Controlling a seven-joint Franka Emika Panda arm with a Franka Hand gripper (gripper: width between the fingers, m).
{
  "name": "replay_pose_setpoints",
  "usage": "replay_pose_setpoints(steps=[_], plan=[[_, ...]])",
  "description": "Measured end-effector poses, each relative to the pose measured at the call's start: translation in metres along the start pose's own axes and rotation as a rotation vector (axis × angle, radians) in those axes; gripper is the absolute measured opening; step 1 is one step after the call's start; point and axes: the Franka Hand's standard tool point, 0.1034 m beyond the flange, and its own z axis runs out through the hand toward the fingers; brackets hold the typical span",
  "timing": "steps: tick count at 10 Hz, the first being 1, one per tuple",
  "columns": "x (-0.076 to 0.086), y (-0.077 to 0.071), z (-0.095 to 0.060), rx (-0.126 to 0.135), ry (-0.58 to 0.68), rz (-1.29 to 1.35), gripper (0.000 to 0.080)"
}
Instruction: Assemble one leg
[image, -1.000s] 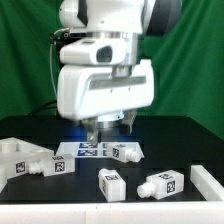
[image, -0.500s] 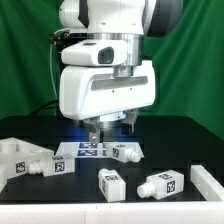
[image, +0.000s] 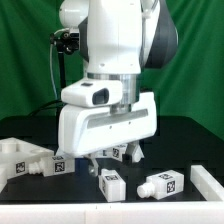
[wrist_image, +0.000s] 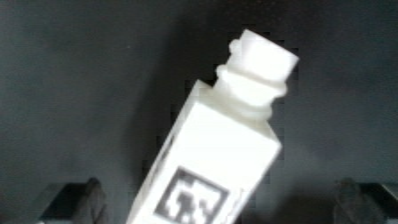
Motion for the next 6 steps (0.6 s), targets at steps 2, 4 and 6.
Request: replay_pose_setpoints(steps=[2, 4, 6], plan=[[-0.004, -0.001, 0.013, 0.010, -0.010, 0.000, 0.0650], [-0.004, 0.004, 0.019, 0.012, -0.012, 0.007, 0.0650], [-0.003, 0.004, 0.020, 0.011, -0.011, 0.007, 0.0527]])
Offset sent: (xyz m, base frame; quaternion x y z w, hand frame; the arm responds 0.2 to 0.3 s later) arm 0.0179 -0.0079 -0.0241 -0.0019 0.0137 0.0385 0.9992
